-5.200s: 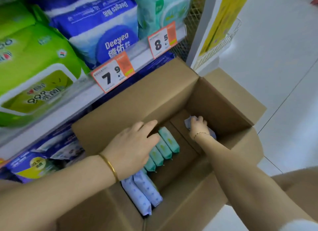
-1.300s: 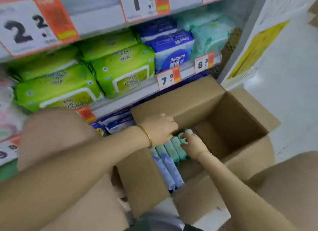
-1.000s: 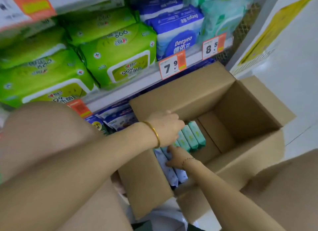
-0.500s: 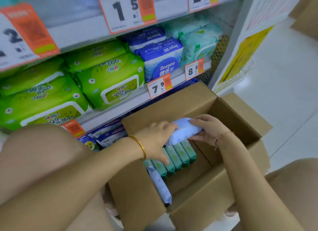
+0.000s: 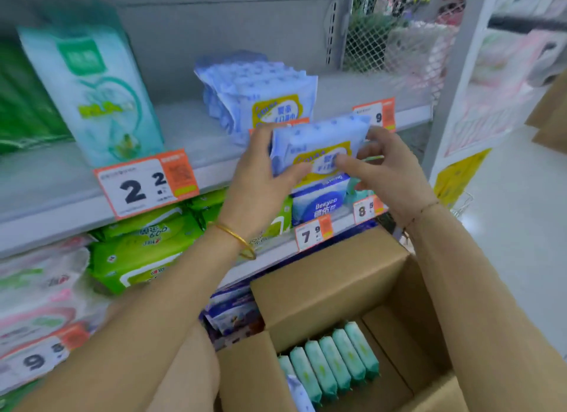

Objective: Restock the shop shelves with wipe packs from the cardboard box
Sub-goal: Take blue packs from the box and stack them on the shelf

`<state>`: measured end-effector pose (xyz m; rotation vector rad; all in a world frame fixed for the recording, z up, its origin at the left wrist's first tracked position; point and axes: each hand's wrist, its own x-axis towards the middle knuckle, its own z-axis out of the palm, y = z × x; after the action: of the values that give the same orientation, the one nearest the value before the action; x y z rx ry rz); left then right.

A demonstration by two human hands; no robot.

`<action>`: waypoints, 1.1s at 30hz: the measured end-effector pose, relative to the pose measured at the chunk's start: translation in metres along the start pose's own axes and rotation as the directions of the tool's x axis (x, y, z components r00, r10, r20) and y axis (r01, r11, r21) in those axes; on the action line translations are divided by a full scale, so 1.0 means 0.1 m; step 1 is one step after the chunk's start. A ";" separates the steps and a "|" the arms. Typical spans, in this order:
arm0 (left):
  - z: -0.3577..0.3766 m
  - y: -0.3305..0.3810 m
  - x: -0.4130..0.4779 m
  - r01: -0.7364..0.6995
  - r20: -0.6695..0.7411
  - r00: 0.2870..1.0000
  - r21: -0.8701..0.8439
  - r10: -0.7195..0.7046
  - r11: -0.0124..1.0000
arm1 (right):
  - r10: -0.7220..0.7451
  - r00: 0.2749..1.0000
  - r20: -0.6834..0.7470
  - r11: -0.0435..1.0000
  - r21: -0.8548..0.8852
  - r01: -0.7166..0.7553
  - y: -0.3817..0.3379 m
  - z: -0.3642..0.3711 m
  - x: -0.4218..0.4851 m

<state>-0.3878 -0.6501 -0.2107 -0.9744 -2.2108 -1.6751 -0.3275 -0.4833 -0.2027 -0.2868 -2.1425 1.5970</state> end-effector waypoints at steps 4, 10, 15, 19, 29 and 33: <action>-0.14 0.22 0.32 -0.020 -0.203 0.978 0.140 0.048 0.990 | -0.170 0.984 -0.047 0.984 0.051 0.172 -0.31 0.22 0.38; -0.20 0.16 0.61 0.162 -0.327 0.945 0.430 -0.014 0.888 | -0.173 0.984 -0.043 0.985 0.002 0.173 -0.30 0.39 0.68; -0.22 0.09 0.66 0.226 -0.330 0.939 0.369 -0.101 0.901 | -0.177 0.984 -0.038 0.982 -0.073 0.174 -0.30 0.46 0.78; -0.28 0.08 0.77 0.259 -0.334 0.932 0.341 -0.141 0.904 | -0.173 0.985 -0.011 0.976 -0.132 0.170 -0.34 0.49 0.91; -0.42 -0.08 1.07 0.315 -0.301 0.930 0.362 -0.210 0.877 | -0.129 0.991 0.015 0.921 -0.368 0.126 -0.39 0.67 1.25; -0.46 -0.11 1.09 0.336 -0.291 0.929 0.392 -0.231 0.857 | -0.022 1.000 0.012 0.834 -0.551 0.025 -0.35 0.69 1.32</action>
<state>-0.4877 -0.6525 -0.1469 -0.3275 -2.4920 -1.2165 -0.4726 -0.4973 -0.1549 -0.4309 -2.5630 0.9230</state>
